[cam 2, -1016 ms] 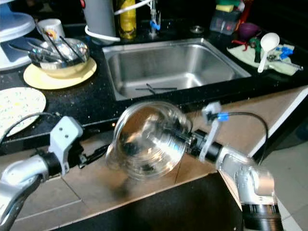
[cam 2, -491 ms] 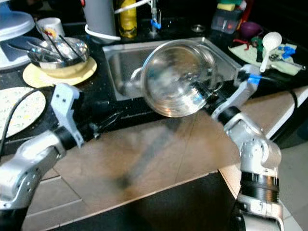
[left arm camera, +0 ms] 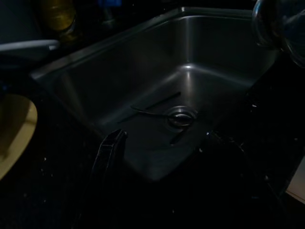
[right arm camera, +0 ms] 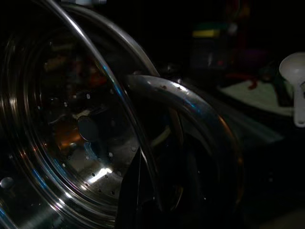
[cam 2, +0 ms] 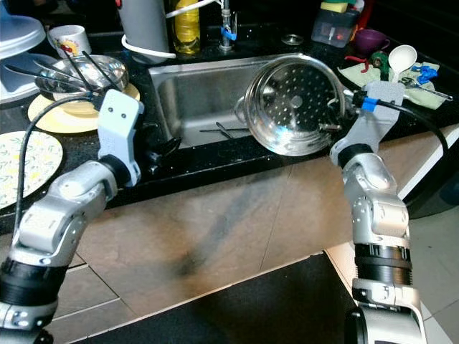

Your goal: Kitchen organization

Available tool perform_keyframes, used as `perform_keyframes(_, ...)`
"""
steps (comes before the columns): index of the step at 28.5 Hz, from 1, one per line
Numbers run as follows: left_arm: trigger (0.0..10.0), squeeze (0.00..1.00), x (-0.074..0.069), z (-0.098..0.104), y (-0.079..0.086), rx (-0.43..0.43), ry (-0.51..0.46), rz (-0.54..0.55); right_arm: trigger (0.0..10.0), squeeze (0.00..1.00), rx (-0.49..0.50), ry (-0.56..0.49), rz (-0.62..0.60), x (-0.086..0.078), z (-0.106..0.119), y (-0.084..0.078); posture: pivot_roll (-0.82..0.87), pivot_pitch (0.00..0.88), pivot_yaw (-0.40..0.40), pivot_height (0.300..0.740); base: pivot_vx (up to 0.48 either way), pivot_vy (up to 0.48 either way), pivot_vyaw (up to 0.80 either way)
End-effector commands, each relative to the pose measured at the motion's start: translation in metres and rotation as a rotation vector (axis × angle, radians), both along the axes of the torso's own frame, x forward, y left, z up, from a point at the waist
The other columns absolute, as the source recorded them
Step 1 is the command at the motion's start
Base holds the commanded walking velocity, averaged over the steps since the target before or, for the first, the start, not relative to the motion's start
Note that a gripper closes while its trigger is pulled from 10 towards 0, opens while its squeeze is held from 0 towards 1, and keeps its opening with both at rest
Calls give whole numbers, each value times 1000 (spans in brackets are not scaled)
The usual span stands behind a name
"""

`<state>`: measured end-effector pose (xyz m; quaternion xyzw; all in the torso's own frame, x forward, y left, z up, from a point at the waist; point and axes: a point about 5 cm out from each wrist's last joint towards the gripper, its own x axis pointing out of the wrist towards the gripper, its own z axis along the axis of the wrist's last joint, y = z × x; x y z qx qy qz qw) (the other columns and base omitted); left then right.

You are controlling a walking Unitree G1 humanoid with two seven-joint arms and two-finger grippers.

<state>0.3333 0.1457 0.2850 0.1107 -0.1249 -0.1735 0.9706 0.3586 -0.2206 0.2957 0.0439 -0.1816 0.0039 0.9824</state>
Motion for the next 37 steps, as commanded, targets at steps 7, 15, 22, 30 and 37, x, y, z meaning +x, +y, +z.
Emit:
perform_keyframes(7, 10000, 0, -1, 0, -6, 17, -3, -36, 10000, 0, -26, -38, -33, 4, -1, 5, -71, 179, -33, 740, 158, 0, 0)
perform_keyframes(15, 10000, 0, 0, 1, -9, 22, -14, -49, 10000, 0, -34, -49, -48, 4, -3, 5, -72, 173, -30, 740, 346, 0, 0)
perform_keyframes(22, 10000, 0, 0, 0, -9, 26, -14, -58, 10000, 0, -34, -52, -52, 4, -4, 5, -72, 165, -27, 740, 359, 0, 0)
perform_keyframes(30, 10000, 0, -1, 1, -10, 35, -17, -66, 10000, 0, -33, -58, -54, 3, -5, 5, -71, 161, -28, 740, 330, 0, 0)
perform_keyframes(37, 10000, 0, -2, -1, -16, 53, -8, -85, 10000, 0, -31, -60, -56, 3, -5, 5, -70, 162, -28, 740, 81, 0, 0)
